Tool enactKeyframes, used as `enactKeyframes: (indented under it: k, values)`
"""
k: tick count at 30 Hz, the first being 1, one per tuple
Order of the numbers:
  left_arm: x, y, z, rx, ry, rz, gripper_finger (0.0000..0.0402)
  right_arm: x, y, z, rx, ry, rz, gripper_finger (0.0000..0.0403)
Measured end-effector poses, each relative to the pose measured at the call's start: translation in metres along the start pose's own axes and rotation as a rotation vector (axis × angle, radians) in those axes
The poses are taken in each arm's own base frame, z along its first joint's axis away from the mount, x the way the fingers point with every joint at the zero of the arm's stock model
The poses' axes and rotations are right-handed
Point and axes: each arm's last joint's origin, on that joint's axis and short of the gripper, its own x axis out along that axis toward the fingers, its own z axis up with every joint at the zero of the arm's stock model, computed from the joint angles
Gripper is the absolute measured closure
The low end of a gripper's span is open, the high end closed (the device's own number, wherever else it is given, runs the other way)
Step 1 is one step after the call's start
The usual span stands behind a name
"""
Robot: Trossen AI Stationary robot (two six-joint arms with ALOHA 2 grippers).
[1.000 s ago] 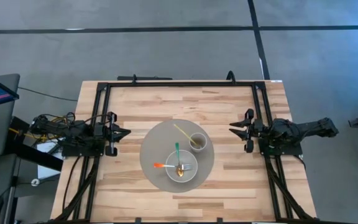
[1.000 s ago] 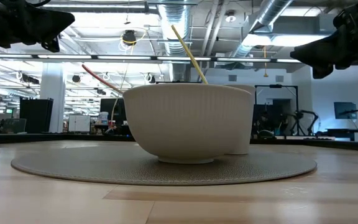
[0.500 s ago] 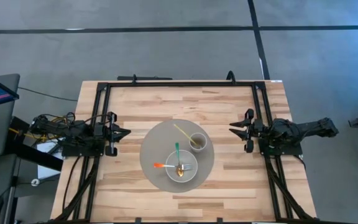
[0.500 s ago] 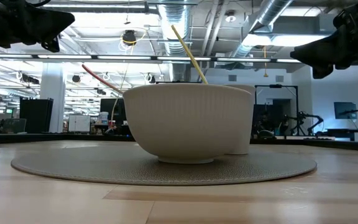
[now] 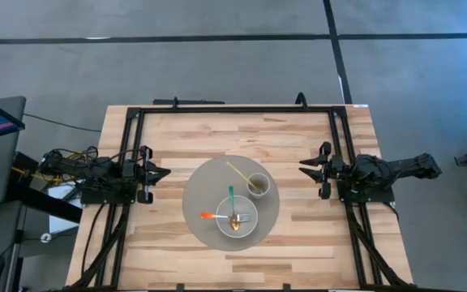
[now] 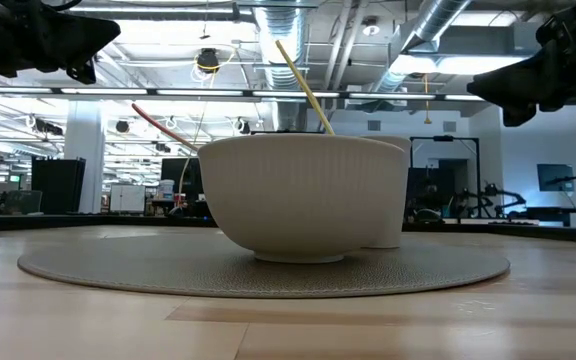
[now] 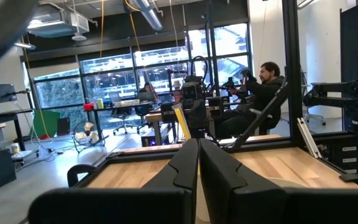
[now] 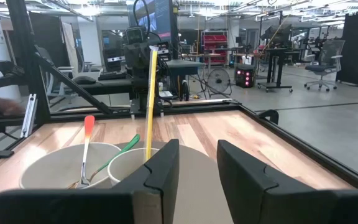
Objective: Pick & Place Utensil
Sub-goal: Return to Home Position
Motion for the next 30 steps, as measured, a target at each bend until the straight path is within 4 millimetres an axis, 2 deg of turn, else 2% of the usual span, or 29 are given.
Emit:
enactKeyframes:
  k: [30]
  values:
    - [0.008,-0.006,-0.014,0.047,0.140,-0.034,0.0385,0.000,0.000,0.000,0.000,0.000,0.000,0.0300]
